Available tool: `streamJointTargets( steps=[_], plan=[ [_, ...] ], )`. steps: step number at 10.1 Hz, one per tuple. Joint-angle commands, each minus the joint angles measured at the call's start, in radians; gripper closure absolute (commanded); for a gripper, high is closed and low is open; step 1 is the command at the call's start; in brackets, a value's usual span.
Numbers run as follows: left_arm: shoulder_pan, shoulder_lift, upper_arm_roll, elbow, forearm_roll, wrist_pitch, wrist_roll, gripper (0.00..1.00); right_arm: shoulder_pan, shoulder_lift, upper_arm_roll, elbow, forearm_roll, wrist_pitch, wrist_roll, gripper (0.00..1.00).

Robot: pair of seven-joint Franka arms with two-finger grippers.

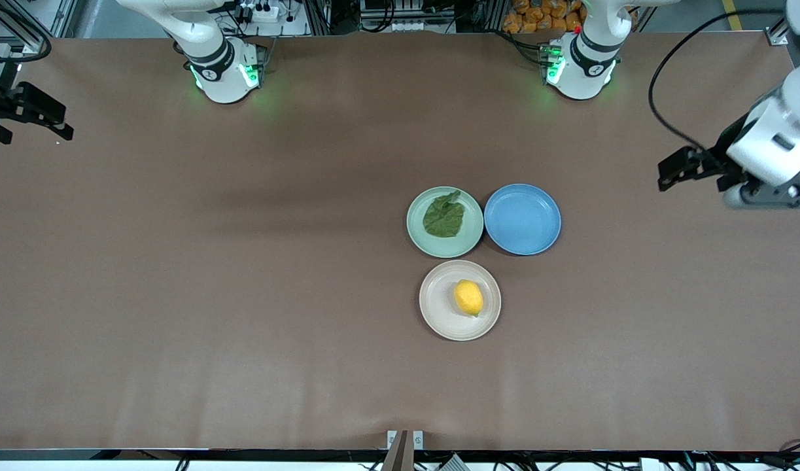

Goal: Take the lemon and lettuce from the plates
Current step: 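Reach the left gripper to the lemon while the right gripper reaches the lettuce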

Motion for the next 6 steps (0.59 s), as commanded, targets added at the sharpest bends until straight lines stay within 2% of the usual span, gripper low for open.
streamJointTargets(
  steps=[1,4,6],
  plan=[
    [-0.059,0.122,0.000,0.042,-0.002,0.065,-0.161,0.00,0.013,-0.021,-0.005,-0.026,0.003,0.008,-0.016,0.00],
    [-0.105,0.248,0.000,0.101,-0.002,0.166,-0.312,0.00,0.091,0.028,-0.002,-0.026,0.004,0.026,0.027,0.00],
    [-0.151,0.338,0.000,0.101,-0.002,0.302,-0.421,0.00,0.196,0.091,0.025,-0.023,0.007,0.060,0.202,0.00]
  ],
)
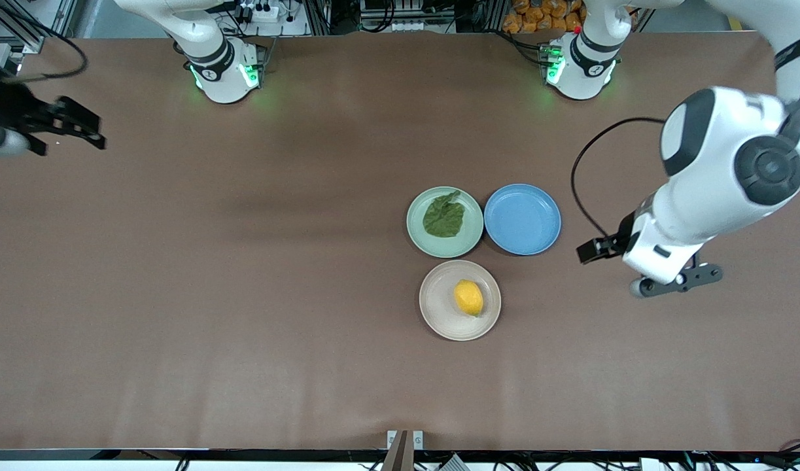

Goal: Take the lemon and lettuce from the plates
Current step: 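Reach the left gripper to the lemon while the right gripper reaches the lettuce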

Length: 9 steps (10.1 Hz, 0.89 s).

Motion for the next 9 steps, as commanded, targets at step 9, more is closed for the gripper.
streamJointTargets(
  steps=[9],
  plan=[
    [-0.166,0.354,-0.005,0.047,-0.004,0.516,-0.161,0.00,0.363,0.520,0.315,0.041,0.008,0.648,0.999,0.00]
  ],
)
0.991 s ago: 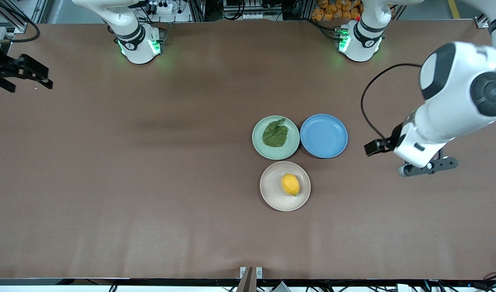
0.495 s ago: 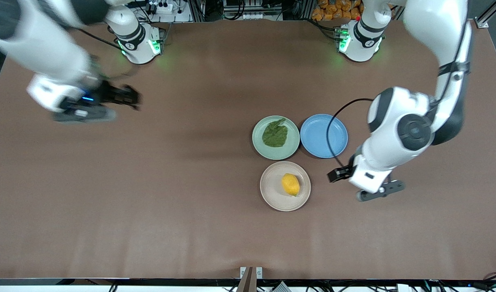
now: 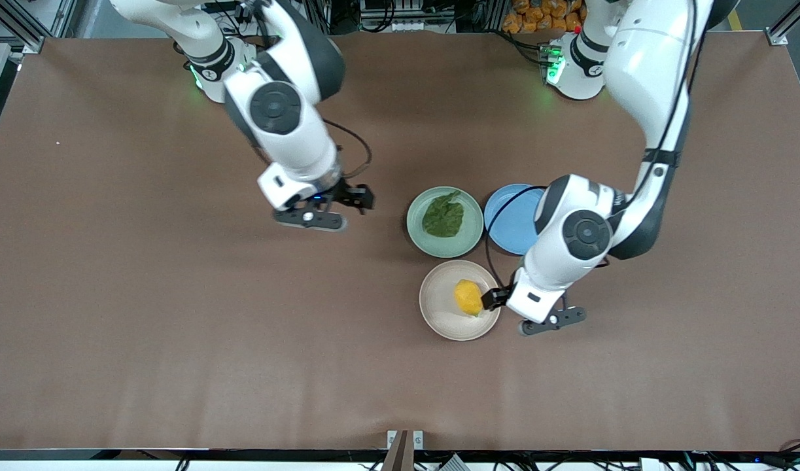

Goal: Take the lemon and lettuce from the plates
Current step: 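Reach the left gripper to the lemon while the right gripper reaches the lettuce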

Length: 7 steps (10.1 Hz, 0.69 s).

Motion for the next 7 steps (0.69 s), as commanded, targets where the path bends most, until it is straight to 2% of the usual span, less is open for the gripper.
streamJointTargets(
  steps=[1,3,5,7],
  plan=[
    [-0.012,0.062,-0.013,0.036,-0.004,0.075,-0.016,0.00,0.067,0.098,0.028,0.048,-0.020,0.107,0.160,0.00],
    [-0.020,0.093,-0.023,0.036,-0.004,0.098,-0.016,0.00,0.153,0.187,0.026,0.084,-0.135,0.129,0.289,0.00],
    [-0.022,0.119,-0.042,0.036,-0.010,0.104,-0.017,0.00,0.224,0.343,0.026,0.221,-0.270,0.132,0.486,0.00],
    [-0.037,0.136,-0.042,0.036,-0.010,0.104,-0.017,0.00,0.270,0.416,0.025,0.257,-0.337,0.199,0.558,0.00]
  ],
)
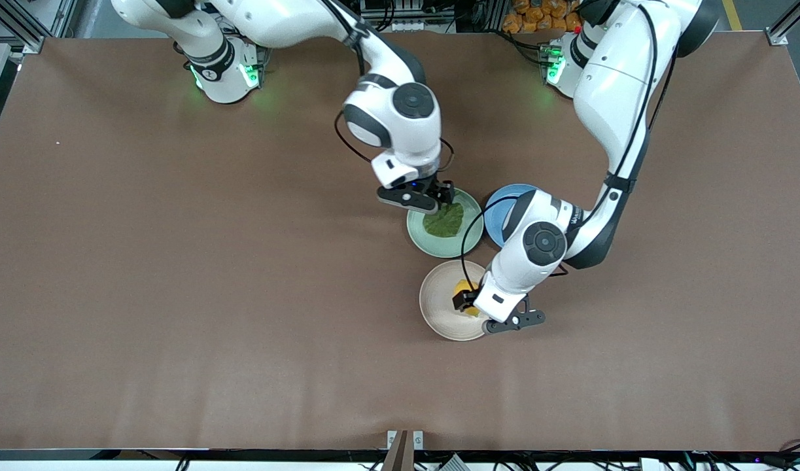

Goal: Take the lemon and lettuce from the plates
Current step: 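Reach the left gripper to the lemon while the right gripper reaches the lettuce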

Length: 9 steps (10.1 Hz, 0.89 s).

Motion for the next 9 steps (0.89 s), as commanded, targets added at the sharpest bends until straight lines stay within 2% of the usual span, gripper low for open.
streamJointTargets(
  steps=[1,4,5,6,7,9],
  plan=[
    [-0.013,0.035,0.001,0.029,-0.010,0.007,-0.017,0.00,0.042,0.120,-0.001,0.099,-0.088,0.080,0.087,0.00],
    [-0.033,0.055,0.002,0.027,-0.010,0.020,-0.017,0.00,0.081,0.223,-0.001,0.194,-0.195,0.083,0.162,0.06],
    [-0.042,0.061,0.002,0.027,-0.008,0.021,-0.029,0.12,0.082,0.234,0.000,0.193,-0.229,0.083,0.168,0.09],
    [-0.047,0.061,0.004,0.023,-0.010,0.020,-0.032,0.79,0.087,0.242,0.000,0.193,-0.248,0.083,0.183,0.12],
    [-0.049,0.063,0.004,0.019,-0.008,0.020,-0.038,1.00,0.087,0.242,0.002,0.191,-0.263,0.082,0.185,0.16],
    [-0.046,0.051,0.004,0.019,-0.010,0.014,-0.037,1.00,0.087,0.248,0.003,0.187,-0.309,0.080,0.185,0.24]
  ],
)
